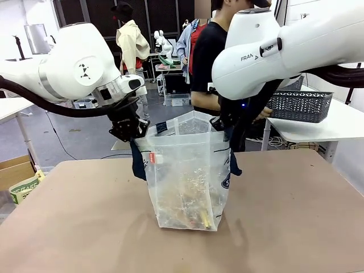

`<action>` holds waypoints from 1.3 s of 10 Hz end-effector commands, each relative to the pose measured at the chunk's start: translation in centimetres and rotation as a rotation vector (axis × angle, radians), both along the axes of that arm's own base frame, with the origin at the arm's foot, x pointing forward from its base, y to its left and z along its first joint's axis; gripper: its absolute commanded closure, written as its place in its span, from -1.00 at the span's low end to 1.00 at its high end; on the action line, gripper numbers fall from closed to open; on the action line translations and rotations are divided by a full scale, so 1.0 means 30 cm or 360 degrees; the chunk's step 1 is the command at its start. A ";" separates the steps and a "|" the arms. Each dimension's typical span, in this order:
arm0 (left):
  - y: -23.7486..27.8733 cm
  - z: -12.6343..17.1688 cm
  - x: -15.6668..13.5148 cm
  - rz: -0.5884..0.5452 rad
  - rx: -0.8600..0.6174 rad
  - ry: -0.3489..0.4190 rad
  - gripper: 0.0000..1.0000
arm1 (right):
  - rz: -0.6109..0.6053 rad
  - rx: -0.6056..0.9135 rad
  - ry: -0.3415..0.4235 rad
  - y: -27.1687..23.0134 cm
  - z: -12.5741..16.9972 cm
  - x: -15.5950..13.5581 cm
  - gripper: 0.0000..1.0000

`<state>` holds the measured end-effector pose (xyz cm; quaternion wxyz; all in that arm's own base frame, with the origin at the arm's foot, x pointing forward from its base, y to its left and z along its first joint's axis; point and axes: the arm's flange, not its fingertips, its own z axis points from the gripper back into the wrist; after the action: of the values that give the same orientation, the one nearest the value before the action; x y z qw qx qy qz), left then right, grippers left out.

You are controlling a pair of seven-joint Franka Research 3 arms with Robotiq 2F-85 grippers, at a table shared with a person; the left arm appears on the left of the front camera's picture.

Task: Transfer purchased items from the store into the shopping bag.
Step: Move the Reusable shopping bag to the right side of the table.

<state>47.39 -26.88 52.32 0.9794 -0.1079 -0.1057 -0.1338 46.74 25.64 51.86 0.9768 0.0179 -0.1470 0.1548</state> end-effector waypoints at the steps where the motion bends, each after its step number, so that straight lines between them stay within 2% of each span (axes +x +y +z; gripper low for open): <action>1: -0.054 0.038 0.020 -0.0050 0.0009 -0.0039 1.00 | -0.0036 -0.0048 -0.0015 0.080 0.002 0.036 1.00; 4: -0.124 0.064 0.040 -0.0239 -0.0020 -0.0090 1.00 | 0.0011 -0.0009 -0.0020 0.133 -0.005 0.073 1.00; 6: -0.159 0.077 0.051 -0.0335 -0.0066 -0.0106 1.00 | 0.0028 0.0026 -0.0080 0.151 -0.003 0.088 1.00; 7: -0.122 0.067 0.051 -0.0368 -0.0054 -0.0087 1.00 | 0.0083 0.0006 -0.0070 0.132 0.005 0.080 1.00; 8: -0.154 0.056 0.031 -0.0269 -0.0031 -0.0085 1.00 | 0.0034 0.0033 -0.0018 0.136 -0.003 0.068 1.00; 11: -0.156 0.051 0.040 -0.0308 -0.0028 -0.0089 1.00 | 0.0044 0.0033 -0.0021 0.138 0.003 0.070 1.00; 13: -0.193 0.060 0.033 -0.0355 -0.0054 -0.0168 1.00 | 0.0026 0.0204 -0.0052 0.142 0.002 0.109 1.00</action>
<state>48.31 -32.21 53.91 0.9556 -0.1239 -0.1272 -0.2351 49.14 29.86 52.03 0.9732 0.0453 -0.1605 0.1585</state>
